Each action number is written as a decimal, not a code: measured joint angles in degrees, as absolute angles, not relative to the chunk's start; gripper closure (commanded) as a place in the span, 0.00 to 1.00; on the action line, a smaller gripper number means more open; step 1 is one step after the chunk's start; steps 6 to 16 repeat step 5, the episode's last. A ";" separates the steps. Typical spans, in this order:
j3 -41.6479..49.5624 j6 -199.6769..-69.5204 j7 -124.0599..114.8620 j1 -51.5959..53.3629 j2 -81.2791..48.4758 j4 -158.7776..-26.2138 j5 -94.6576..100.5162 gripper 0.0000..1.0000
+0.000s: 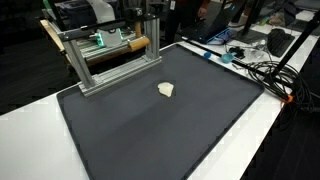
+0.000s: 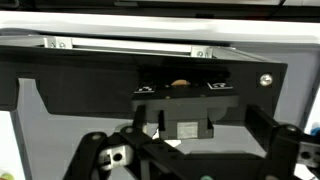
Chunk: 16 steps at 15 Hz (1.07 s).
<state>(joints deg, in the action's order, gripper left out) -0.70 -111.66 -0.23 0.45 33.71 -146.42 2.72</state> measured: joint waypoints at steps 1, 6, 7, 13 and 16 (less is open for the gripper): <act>-0.64 -111.55 -0.48 0.27 34.38 -146.41 2.72 0.00; 0.96 -112.37 0.12 0.00 41.64 -146.81 2.52 0.00; 0.96 -112.37 0.12 0.00 41.64 -146.81 2.52 0.00; 0.96 -112.37 0.12 0.00 41.64 -146.81 2.52 0.00; 0.96 -112.37 0.12 0.00 41.64 -146.81 2.52 0.00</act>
